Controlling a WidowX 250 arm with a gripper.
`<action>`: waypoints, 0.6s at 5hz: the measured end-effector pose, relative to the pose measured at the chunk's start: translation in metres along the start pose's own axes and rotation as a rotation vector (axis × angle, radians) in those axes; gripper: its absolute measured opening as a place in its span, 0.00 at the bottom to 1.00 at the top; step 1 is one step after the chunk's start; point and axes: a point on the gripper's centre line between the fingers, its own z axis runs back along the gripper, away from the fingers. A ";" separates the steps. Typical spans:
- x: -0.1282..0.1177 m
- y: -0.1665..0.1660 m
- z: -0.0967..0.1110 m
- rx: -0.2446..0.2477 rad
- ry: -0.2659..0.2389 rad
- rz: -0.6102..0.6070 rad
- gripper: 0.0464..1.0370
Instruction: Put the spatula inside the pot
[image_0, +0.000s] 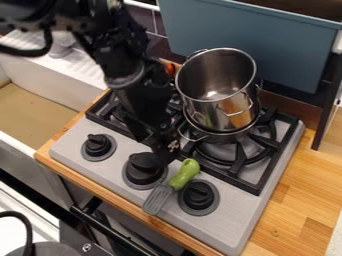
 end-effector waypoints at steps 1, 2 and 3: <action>-0.007 -0.002 -0.008 0.026 0.003 -0.036 0.96; -0.008 -0.005 -0.022 0.039 0.024 -0.045 0.96; -0.012 -0.012 -0.028 0.024 0.010 -0.033 0.96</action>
